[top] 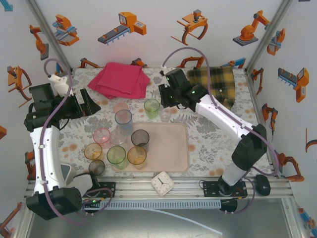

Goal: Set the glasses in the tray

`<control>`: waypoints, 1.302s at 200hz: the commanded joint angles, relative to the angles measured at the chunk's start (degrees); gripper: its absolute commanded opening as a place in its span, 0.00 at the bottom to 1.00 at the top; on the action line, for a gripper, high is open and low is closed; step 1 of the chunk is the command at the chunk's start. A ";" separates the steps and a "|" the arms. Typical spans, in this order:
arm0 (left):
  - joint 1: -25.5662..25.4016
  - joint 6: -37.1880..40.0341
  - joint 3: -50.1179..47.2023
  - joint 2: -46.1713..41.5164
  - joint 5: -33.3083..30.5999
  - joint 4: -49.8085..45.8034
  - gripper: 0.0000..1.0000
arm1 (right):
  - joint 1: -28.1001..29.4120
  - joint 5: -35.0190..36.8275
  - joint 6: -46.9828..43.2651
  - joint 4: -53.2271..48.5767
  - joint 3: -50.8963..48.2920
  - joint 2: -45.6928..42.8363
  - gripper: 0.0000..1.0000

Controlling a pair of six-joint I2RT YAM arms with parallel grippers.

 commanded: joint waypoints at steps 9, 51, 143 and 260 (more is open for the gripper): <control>0.67 0.31 -0.27 -0.79 0.77 0.24 0.97 | -2.16 -4.59 -0.75 0.41 4.57 5.20 0.42; 0.94 0.36 -0.47 -0.84 0.49 0.24 0.97 | -3.03 -6.06 -3.66 -1.16 9.52 11.23 0.42; 1.56 0.34 -1.17 -1.03 0.60 0.41 0.97 | -4.40 -9.49 -6.33 -3.32 17.33 20.97 0.42; 1.70 0.55 -1.32 -0.53 0.27 0.77 0.97 | -4.48 -9.86 -7.73 -6.28 24.12 29.46 0.42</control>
